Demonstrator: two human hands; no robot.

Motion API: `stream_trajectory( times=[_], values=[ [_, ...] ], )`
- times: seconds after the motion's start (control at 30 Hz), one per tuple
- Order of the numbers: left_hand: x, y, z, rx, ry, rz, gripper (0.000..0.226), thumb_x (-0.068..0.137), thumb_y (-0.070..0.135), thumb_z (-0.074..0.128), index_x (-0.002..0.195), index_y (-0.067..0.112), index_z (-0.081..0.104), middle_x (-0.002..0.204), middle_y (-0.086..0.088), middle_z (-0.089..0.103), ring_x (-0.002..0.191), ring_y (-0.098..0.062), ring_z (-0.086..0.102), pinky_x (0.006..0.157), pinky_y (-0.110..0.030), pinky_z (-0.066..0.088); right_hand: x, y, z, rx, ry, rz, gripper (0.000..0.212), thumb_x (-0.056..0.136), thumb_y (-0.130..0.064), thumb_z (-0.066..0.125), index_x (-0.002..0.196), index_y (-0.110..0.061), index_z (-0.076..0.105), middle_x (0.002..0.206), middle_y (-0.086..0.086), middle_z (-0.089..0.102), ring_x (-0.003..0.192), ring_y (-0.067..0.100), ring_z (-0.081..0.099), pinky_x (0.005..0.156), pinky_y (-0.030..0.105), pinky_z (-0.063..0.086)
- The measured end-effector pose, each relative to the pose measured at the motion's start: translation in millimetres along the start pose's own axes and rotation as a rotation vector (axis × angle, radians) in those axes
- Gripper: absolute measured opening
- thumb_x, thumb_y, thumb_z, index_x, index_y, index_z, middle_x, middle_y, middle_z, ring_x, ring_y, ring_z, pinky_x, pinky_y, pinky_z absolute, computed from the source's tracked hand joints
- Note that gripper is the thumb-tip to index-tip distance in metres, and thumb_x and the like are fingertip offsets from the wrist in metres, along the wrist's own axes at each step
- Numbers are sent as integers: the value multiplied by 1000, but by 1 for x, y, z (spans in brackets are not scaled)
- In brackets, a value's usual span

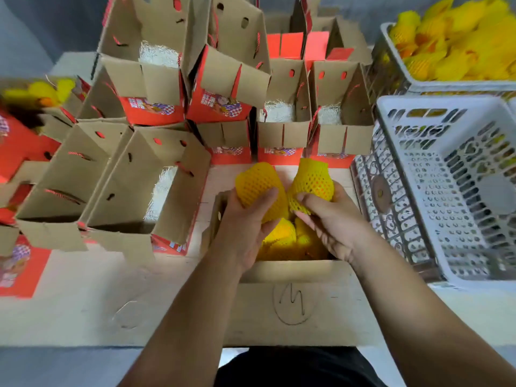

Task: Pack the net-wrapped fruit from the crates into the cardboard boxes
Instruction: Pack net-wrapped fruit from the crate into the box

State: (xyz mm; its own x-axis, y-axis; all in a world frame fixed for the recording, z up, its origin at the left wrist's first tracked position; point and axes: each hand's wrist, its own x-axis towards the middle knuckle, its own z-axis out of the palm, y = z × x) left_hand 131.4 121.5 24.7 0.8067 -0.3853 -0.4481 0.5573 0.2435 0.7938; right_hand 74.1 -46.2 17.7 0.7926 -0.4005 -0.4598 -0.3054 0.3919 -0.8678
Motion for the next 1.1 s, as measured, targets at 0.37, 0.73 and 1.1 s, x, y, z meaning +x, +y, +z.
stream_trajectory(
  times=[0.37,0.73,1.1],
  values=[
    [47,-42,18,481,99,-199,68,91,21,74,140,25,27,129,-4,54,111,-23,60,98,-44,54,9,22,-8,-453,141,-69,65,79,1,78,122,-22,35,106,5,61,90,17,64,71,37,58],
    [56,-54,18,834,74,-321,116,81,26,86,162,7,6,165,-17,23,149,-32,32,120,-45,33,35,36,-11,-517,141,283,66,77,-9,88,125,-10,43,113,8,61,107,28,64,91,45,60],
    [43,-60,22,1257,-229,-164,49,99,38,57,141,21,36,117,-9,62,103,-33,65,86,-38,52,42,41,-15,-701,142,353,51,75,-5,80,111,-19,47,95,11,64,75,17,66,61,30,53]
  ],
)
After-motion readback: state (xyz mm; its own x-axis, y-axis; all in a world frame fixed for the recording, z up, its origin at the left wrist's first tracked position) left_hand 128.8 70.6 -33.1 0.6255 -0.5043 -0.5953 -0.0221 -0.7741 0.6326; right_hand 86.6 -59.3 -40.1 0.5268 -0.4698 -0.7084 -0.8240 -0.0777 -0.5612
